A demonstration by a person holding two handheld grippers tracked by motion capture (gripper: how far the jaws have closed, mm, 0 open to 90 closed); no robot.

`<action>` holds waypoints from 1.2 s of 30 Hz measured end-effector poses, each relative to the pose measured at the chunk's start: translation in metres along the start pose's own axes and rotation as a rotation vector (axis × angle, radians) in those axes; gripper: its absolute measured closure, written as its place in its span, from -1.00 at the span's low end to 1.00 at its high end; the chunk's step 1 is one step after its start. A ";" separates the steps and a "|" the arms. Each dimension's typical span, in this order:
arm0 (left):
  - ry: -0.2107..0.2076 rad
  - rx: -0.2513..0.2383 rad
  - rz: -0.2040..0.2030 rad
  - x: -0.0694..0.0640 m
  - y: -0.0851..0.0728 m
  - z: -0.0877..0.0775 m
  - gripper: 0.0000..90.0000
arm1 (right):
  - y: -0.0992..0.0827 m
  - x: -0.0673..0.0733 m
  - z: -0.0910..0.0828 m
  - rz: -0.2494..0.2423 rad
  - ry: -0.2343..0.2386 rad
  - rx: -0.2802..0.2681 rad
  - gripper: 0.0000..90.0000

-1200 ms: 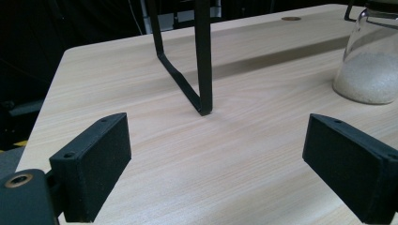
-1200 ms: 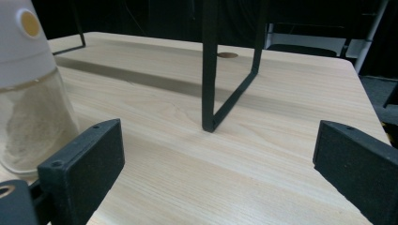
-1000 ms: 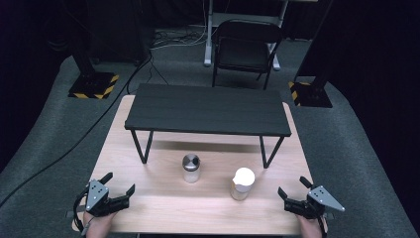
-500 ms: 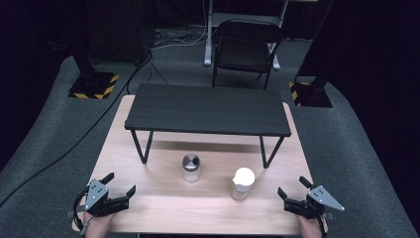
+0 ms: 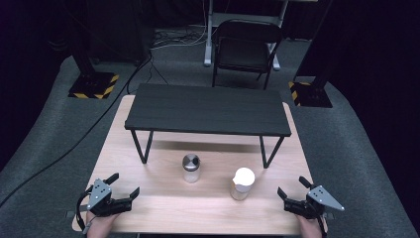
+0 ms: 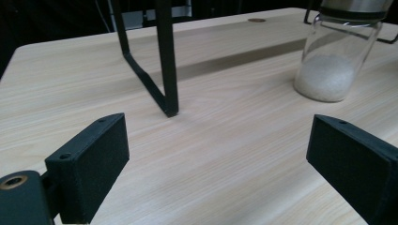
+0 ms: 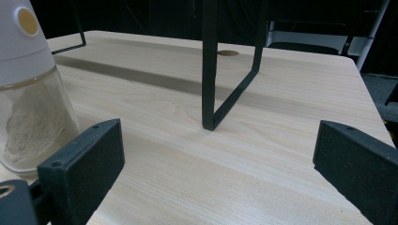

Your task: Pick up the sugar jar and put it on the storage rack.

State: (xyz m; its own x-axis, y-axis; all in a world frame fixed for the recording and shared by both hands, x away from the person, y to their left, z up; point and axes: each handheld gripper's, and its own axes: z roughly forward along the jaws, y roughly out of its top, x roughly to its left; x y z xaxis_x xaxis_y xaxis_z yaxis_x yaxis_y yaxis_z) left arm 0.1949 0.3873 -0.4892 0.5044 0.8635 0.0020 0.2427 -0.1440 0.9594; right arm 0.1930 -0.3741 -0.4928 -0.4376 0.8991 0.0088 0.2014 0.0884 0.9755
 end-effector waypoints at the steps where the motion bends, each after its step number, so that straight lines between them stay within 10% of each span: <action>1: -0.010 -0.002 0.000 0.000 0.000 0.001 -0.88 | 0.000 0.000 0.000 0.000 0.000 0.000 -0.97; 36: -0.149 0.033 0.034 -0.010 0.013 0.028 -0.99 | 0.001 0.001 0.001 -0.007 0.005 0.003 -0.97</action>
State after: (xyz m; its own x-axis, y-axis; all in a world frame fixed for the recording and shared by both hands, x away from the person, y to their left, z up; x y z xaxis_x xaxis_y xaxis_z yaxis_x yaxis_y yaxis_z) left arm 0.2158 0.3633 -0.4843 0.6296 0.7768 -0.0101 0.2490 -0.1894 0.9498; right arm 0.1933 -0.3733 -0.4923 -0.4435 0.8963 0.0035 0.2014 0.0958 0.9748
